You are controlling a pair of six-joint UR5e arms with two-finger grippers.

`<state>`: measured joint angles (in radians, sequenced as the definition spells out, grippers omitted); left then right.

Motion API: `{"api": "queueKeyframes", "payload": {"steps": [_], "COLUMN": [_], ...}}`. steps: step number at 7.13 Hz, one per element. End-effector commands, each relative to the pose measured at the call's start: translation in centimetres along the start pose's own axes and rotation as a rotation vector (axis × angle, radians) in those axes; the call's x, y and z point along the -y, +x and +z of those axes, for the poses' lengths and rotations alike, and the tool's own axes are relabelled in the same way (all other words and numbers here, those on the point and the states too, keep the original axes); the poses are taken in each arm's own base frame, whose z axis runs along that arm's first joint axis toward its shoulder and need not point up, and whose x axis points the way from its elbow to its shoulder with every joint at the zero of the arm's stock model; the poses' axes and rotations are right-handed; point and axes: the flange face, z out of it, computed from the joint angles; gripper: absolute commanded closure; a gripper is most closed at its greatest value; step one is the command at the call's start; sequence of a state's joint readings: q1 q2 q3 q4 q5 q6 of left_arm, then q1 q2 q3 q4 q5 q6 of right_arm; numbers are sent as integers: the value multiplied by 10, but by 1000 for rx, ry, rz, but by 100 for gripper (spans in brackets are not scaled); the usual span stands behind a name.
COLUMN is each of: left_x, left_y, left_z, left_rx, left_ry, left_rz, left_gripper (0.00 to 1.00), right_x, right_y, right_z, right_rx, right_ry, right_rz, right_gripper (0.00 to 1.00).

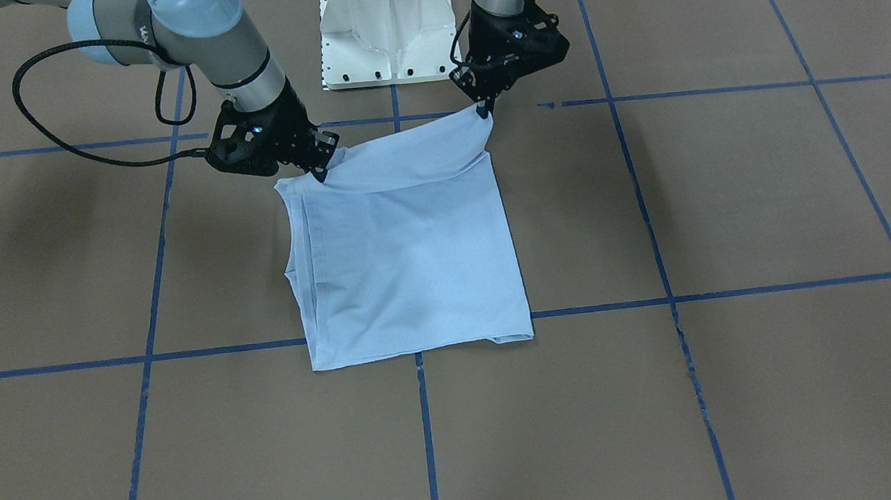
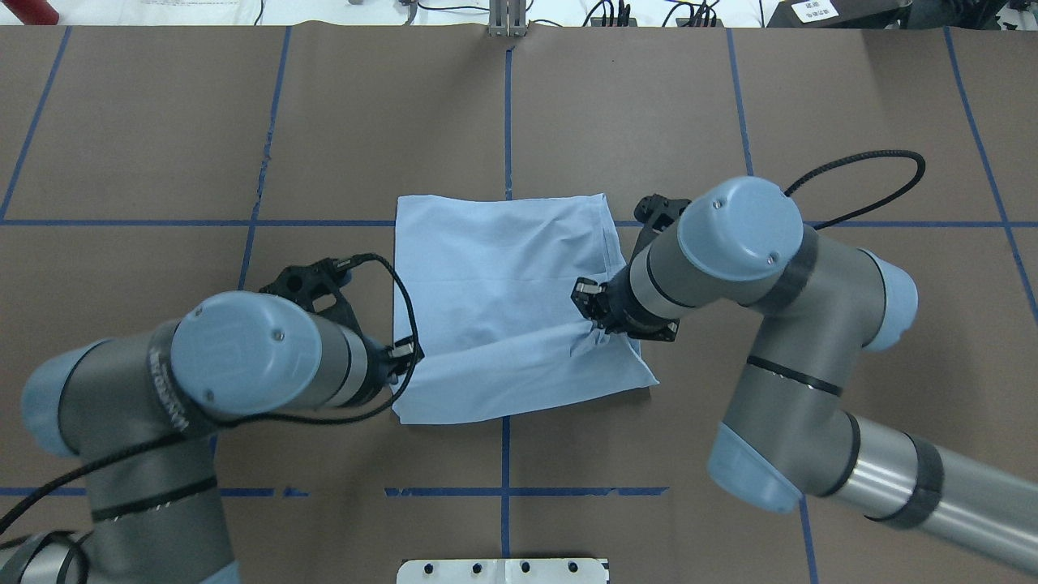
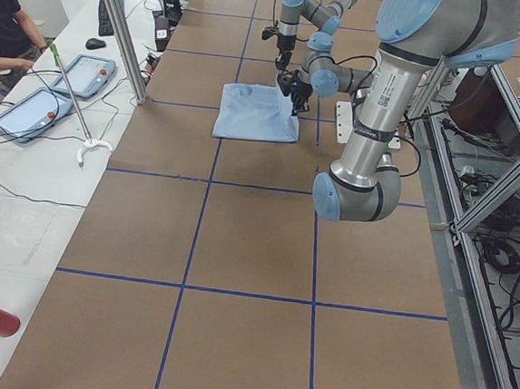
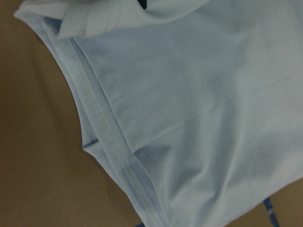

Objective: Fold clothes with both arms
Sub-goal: 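Push the folded shirt away from the robot with both grippers, then raise both grippers away from the shirt toward the far table edge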

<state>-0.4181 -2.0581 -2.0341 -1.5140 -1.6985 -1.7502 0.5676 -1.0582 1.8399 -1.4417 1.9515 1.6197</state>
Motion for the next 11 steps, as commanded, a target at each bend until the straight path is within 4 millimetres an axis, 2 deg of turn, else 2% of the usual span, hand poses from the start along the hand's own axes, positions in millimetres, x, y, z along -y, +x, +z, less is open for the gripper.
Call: {"api": "queueKeyframes", "payload": {"steps": [1, 2, 3, 4, 5, 6, 7, 8, 9, 10, 11], "left_x": [83, 99, 113, 135, 168, 211, 242, 266, 273, 280, 291], "left_y": [37, 44, 44, 50, 80, 91, 80, 73, 69, 68, 60], "left_z": [43, 53, 49, 40, 63, 103, 123, 117, 114, 109, 103], "left_rx": [-53, -52, -57, -64, -42, -58, -73, -63, -60, -56, -50], "left_ry": [44, 61, 78, 106, 137, 170, 208, 237, 242, 244, 202], "left_rz": [-39, -43, -34, -26, -40, -47, 33, 64, 67, 109, 151], "left_gripper": [100, 100, 100, 100, 100, 49, 0, 0, 0, 0, 0], "right_x": [69, 87, 96, 109, 144, 184, 204, 214, 224, 222, 215], "right_y": [-41, -41, -43, -53, -60, -65, -61, -64, -63, -68, -85], "right_z": [29, 43, 46, 53, 60, 58, 59, 67, 62, 58, 47], "right_rx": [22, 26, 23, 7, -26, -31, -39, -25, -19, -11, 11], "right_ry": [28, 36, 42, 49, 39, 47, 59, 66, 74, 75, 71], "right_rz": [48, 55, 63, 79, 122, 108, 104, 95, 103, 100, 61], "right_gripper": [100, 100, 100, 100, 100, 1, 0, 0, 0, 0, 0]}}
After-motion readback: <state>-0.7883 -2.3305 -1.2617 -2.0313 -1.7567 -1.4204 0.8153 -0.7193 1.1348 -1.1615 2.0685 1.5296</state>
